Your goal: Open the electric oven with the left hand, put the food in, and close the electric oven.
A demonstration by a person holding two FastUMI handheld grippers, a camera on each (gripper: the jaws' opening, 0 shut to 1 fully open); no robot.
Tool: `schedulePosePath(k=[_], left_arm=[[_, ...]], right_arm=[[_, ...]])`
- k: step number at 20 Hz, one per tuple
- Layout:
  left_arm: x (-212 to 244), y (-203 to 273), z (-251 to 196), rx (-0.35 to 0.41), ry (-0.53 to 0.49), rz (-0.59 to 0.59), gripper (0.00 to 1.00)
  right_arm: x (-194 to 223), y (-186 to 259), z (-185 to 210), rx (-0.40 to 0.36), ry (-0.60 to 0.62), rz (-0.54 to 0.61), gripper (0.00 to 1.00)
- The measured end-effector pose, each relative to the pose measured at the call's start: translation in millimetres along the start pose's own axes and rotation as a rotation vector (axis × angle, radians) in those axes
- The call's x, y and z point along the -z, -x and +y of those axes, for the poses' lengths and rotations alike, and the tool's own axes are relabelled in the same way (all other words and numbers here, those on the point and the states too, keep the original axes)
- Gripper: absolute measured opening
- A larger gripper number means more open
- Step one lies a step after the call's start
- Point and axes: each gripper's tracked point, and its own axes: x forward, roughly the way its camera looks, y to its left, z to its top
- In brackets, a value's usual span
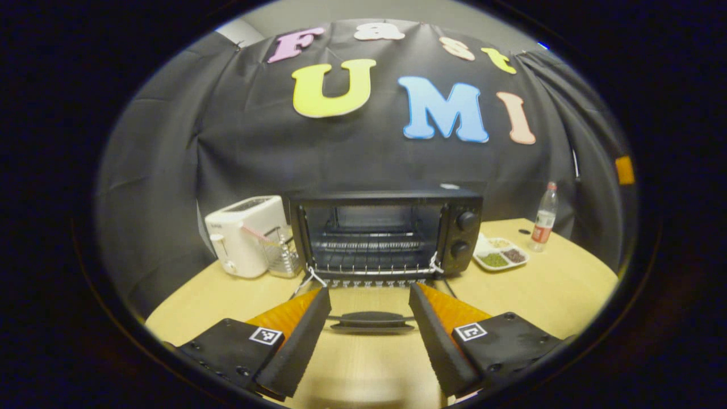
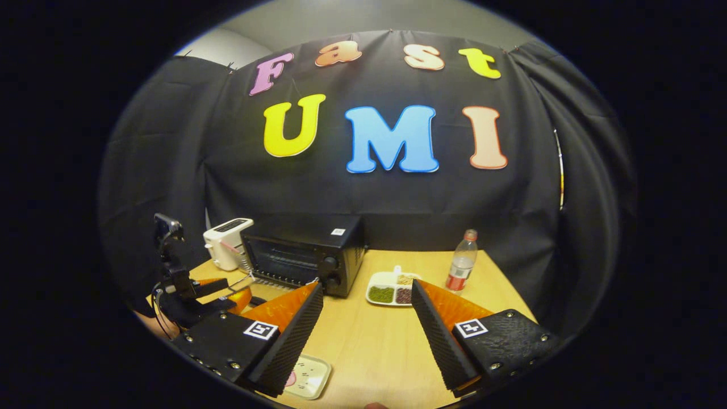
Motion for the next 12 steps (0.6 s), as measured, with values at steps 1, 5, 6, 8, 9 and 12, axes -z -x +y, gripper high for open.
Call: schedulePosePath(k=[1,5,6,8,9,12], left_arm=[[-20.1,9.7,2.1,-0.002,-0.010,-0.034,0.94],[-80.6,54.3,16.5,-0.030,-0.015,-0.132,0.94],[-94.4,64.3,21.3,-0.042,-0.008,-0.154,1.00],[-119.7,82.5,31.2,-0.065,0.006,-0.194,1.00],[-131.8,91.6,36.3,-0.077,0.016,-0.217,1.00],[-155.2,113.8,54.0,-0.126,0.039,-0.280,1.00]], right_arm=[[12.5,-0.8,7.2,-0.038,-0.020,0.036,0.98],[57.9,-2.2,29.5,-0.168,-0.062,0.179,0.98],[70.9,-3.5,38.5,-0.214,-0.069,0.224,0.98],[99.6,-4.2,50.0,-0.288,-0.109,0.338,1.00],[117.1,-1.6,53.1,-0.310,-0.136,0.392,1.00],[157.5,-5.2,57.4,-0.336,-0.207,0.536,0.99]])
